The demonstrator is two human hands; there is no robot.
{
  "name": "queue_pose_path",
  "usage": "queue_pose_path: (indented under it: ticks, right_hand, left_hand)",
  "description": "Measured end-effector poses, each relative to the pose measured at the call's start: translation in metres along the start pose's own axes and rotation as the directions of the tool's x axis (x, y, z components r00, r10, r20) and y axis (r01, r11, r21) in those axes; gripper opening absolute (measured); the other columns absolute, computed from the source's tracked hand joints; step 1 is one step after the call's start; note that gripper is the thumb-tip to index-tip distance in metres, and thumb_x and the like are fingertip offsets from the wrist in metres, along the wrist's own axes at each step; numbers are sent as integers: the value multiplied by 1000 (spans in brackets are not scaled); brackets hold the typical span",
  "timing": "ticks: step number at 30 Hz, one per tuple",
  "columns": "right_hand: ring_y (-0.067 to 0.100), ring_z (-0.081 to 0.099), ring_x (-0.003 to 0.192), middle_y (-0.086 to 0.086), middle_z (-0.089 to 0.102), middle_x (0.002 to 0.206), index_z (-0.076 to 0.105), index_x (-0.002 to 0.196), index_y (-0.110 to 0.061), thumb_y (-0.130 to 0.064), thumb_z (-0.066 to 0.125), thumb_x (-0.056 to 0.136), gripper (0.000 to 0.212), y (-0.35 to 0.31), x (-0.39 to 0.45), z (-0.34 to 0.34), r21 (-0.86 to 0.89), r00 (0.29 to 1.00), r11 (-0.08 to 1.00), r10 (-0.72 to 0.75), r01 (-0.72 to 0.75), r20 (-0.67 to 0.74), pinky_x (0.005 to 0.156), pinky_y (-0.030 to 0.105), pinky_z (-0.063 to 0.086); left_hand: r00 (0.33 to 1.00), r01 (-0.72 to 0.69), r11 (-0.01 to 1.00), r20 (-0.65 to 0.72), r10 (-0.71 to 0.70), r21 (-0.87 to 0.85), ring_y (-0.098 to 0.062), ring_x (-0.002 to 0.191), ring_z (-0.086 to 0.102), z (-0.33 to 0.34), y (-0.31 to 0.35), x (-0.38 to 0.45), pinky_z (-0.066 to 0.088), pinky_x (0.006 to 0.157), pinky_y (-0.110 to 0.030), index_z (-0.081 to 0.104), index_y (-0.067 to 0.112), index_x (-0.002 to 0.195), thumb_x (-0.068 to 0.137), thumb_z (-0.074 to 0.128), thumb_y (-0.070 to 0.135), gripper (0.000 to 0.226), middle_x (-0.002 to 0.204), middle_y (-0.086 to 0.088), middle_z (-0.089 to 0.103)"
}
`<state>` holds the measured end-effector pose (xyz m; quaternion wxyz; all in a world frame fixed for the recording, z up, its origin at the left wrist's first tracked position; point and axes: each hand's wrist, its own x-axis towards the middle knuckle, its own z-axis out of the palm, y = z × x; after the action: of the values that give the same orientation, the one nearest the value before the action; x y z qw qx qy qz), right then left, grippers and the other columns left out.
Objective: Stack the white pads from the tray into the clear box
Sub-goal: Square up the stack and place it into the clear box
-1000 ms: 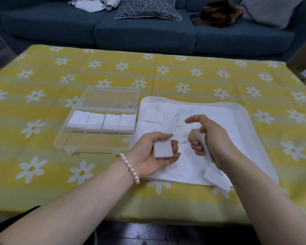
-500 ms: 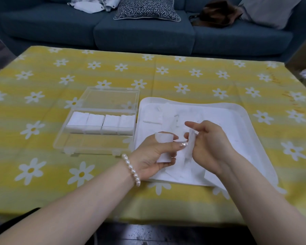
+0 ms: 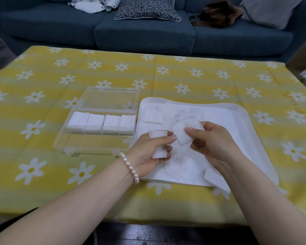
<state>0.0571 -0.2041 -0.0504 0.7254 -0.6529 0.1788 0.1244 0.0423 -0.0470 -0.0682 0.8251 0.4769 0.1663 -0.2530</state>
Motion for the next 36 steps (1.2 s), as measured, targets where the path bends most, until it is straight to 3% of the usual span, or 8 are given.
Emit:
queue_pose_path:
  ticks: [3,6,9,13,21,29,32,36]
  right_hand:
    - [12,52,53,4,62,66,61,75,-10,-5,74,70,15,-6,-1,-3,13,997,998,-66,66,-43,52,23,39]
    - [11,50,54,-1,62,60,59,67,-12,-11,74,58,18,-12,-8,1,51,987,989,-145,142,73,55,22,36]
    - [5,50,46,-6,59,51,56,67,-10,0,72,70,19,-10,-16,10,-77,966,976,-189,205,177,50,15,37]
    - [12,60,53,2,64,59,58,72,-5,1,74,73,17,-4,-19,19,-179,960,957,-190,227,206,50,17,44]
    - [13,62,59,4,65,62,62,74,-3,-1,76,71,14,1,-15,21,-267,966,937,-176,223,191,56,20,48]
    - [8,52,55,1,58,63,65,69,-10,-8,78,71,13,4,-16,23,-391,939,857,-275,336,206,53,13,41]
    - [19,58,66,12,63,75,64,75,-3,-5,73,74,9,-1,-14,20,-220,947,924,-287,313,144,62,24,47]
    - [28,61,66,15,63,72,53,68,-12,5,62,71,19,-13,-5,3,5,959,963,-266,268,-94,61,32,43]
  left_hand:
    - [994,105,987,41,-101,-123,-12,52,53,-1,1,1,48,49,-21,61,11,84,74,68,24,17,66,-3,57]
    - [968,239,955,122,-220,-174,-16,58,53,-1,1,0,50,53,-24,62,13,97,78,56,61,52,73,-5,58]
    - [945,296,939,197,-261,-175,-20,63,60,2,-2,-1,54,60,-27,69,8,91,77,40,77,76,77,-9,63]
    - [923,317,932,280,-262,-173,-21,61,63,4,-3,-4,56,63,-29,75,6,81,77,30,81,88,75,-12,63]
    - [931,313,938,242,-272,-148,-19,56,62,2,-5,-4,56,56,-26,75,5,75,81,29,78,86,67,-11,61]
    - [931,321,936,229,-284,-145,-15,48,54,1,-5,-3,52,52,-21,71,12,88,80,30,78,78,63,-8,55]
    - [931,329,935,213,-297,-135,-14,46,51,1,-4,-2,50,48,-21,59,9,96,81,32,77,75,62,-6,53]
    - [943,303,941,190,-273,-151,-17,51,54,-2,-3,0,53,51,-26,58,9,98,81,32,76,74,67,-8,56]
